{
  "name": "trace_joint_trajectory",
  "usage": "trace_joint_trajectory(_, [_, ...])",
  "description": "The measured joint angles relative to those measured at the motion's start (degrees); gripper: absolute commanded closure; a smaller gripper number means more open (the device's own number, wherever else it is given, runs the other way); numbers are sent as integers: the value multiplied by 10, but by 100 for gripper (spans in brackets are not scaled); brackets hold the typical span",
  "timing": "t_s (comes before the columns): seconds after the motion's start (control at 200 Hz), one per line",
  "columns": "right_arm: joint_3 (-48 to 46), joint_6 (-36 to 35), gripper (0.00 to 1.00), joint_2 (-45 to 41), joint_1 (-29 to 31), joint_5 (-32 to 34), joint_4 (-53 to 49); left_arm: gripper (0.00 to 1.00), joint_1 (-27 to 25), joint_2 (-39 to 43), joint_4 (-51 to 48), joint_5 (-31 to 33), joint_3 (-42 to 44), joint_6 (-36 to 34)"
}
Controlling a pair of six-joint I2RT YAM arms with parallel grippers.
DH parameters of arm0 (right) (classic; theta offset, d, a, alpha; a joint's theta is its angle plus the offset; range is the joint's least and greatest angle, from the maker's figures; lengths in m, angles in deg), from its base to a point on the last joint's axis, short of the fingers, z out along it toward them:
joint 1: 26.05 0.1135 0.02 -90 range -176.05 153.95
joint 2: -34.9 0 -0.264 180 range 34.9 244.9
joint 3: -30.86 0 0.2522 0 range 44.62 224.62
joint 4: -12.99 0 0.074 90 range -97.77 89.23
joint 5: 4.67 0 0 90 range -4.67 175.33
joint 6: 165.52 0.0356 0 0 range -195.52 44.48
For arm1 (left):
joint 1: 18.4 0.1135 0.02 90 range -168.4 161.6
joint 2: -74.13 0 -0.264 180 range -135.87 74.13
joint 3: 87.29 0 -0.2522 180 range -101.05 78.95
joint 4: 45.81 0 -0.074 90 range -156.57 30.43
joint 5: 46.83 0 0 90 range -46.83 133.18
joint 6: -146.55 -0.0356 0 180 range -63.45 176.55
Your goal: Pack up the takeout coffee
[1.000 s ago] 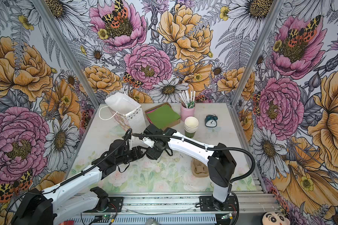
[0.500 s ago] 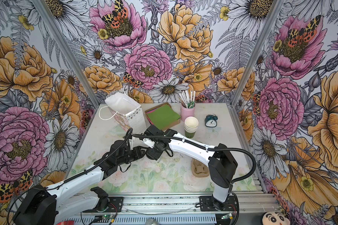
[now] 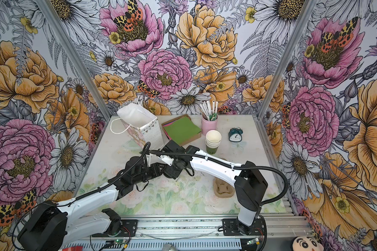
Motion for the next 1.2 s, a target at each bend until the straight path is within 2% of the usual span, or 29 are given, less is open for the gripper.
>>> trace_joint_trajectory(0.23, [4, 6, 34, 0, -6, -7, -2, 62, -10, 0, -26, 25, -15, -5])
trace_joint_trajectory(0.42, [9, 11, 22, 0, -12, -20, -11, 62, -20, 0, -37, 37, -22, -6])
trace_joint_trajectory(0.55, [13, 17, 18, 0, -13, -36, -27, 62, -29, 0, -53, 47, -30, -11])
trace_joint_trajectory(0.89, [17, 32, 11, -6, -14, -49, -35, 62, -36, 0, -65, 62, -36, -20])
trace_joint_trajectory(1.196, [14, 53, 9, -64, -29, -50, -16, 62, -37, 0, -67, 64, -37, -21])
